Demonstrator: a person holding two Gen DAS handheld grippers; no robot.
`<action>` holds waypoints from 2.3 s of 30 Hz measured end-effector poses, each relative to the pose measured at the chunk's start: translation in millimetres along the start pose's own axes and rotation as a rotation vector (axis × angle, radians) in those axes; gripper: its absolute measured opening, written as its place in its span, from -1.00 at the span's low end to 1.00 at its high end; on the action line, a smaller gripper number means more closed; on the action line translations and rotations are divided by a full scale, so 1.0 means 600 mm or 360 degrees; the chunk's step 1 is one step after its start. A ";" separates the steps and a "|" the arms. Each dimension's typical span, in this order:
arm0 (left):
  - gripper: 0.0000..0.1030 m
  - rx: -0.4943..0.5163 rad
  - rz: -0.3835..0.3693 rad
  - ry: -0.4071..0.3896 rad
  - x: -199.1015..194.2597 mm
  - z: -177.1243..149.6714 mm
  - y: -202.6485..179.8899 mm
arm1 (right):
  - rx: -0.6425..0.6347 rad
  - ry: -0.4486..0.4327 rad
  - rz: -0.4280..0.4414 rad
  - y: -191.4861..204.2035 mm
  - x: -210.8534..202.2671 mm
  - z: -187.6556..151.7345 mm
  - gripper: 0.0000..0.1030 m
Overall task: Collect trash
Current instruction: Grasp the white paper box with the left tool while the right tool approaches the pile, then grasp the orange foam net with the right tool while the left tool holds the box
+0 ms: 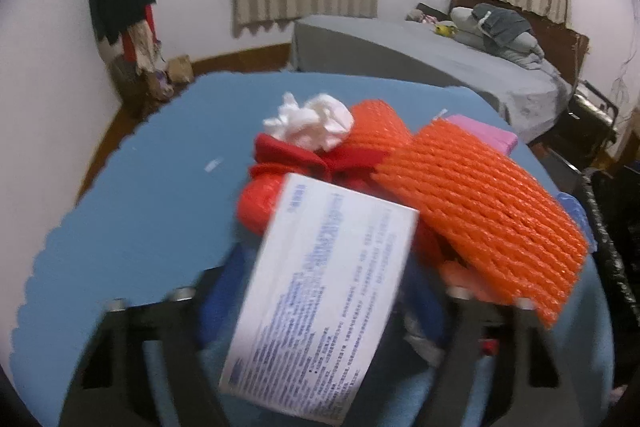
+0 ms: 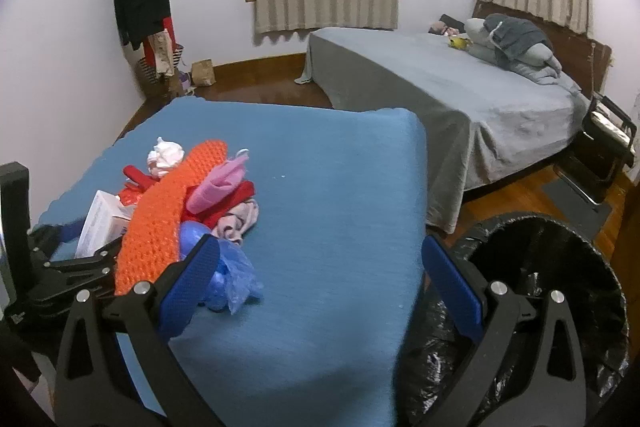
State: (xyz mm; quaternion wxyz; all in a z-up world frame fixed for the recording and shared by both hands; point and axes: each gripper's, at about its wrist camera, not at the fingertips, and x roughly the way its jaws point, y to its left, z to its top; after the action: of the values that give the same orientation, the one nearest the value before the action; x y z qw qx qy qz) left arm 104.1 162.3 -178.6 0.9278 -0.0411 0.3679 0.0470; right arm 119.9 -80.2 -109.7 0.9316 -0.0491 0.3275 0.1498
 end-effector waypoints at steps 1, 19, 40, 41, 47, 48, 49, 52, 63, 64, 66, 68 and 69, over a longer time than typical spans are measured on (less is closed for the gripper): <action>0.22 -0.0014 -0.0015 0.0000 -0.001 -0.001 0.002 | -0.0004 -0.0009 0.0013 0.003 -0.001 0.002 0.91; 0.11 -0.0161 0.0161 -0.0131 -0.083 0.008 0.054 | -0.0200 0.0097 0.0379 0.121 0.025 0.002 0.02; 0.11 -0.0107 0.0123 -0.0214 -0.130 0.040 0.008 | -0.0177 -0.0007 0.0578 0.091 -0.050 0.026 -0.92; 0.11 -0.0102 0.0115 -0.0220 -0.132 0.043 0.001 | -0.0173 -0.0021 0.0575 0.086 -0.057 0.028 -0.92; 0.11 -0.0072 0.0065 -0.0236 -0.138 0.057 -0.034 | -0.0129 -0.0029 0.0522 0.058 -0.064 0.027 -0.93; 0.11 -0.0065 0.0057 -0.0237 -0.139 0.058 -0.040 | -0.0124 -0.0036 0.0513 0.051 -0.064 0.027 -0.93; 0.11 -0.0057 0.0050 -0.0238 -0.140 0.059 -0.045 | -0.0118 -0.0052 0.0497 0.042 -0.071 0.027 -0.93; 0.11 -0.0027 0.0014 -0.0246 -0.142 0.068 -0.069 | -0.0088 -0.0080 0.0461 0.017 -0.089 0.026 -0.93; 0.11 0.0149 -0.0255 -0.0307 -0.144 0.100 -0.223 | 0.0094 -0.0172 0.0151 -0.134 -0.163 -0.004 -0.93; 0.11 0.0167 -0.0282 -0.0309 -0.143 0.100 -0.239 | 0.0121 -0.0174 0.0102 -0.155 -0.171 -0.013 -0.93; 0.11 0.0210 -0.0345 -0.0310 -0.140 0.100 -0.276 | 0.0166 -0.0170 0.0034 -0.186 -0.180 -0.027 -0.93; 0.11 0.0248 -0.0409 -0.0312 -0.137 0.099 -0.312 | 0.0203 -0.0166 -0.0022 -0.212 -0.187 -0.040 -0.93; 0.11 0.0265 -0.0440 -0.0311 -0.135 0.098 -0.328 | 0.0217 -0.0165 -0.0048 -0.223 -0.191 -0.046 -0.93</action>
State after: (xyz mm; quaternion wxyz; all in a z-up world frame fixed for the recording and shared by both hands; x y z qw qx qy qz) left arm 108.3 -31.2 -71.9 0.9569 -0.0096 0.2695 -0.1078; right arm 60.1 -240.8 -60.6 0.9507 0.0174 0.2874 0.1153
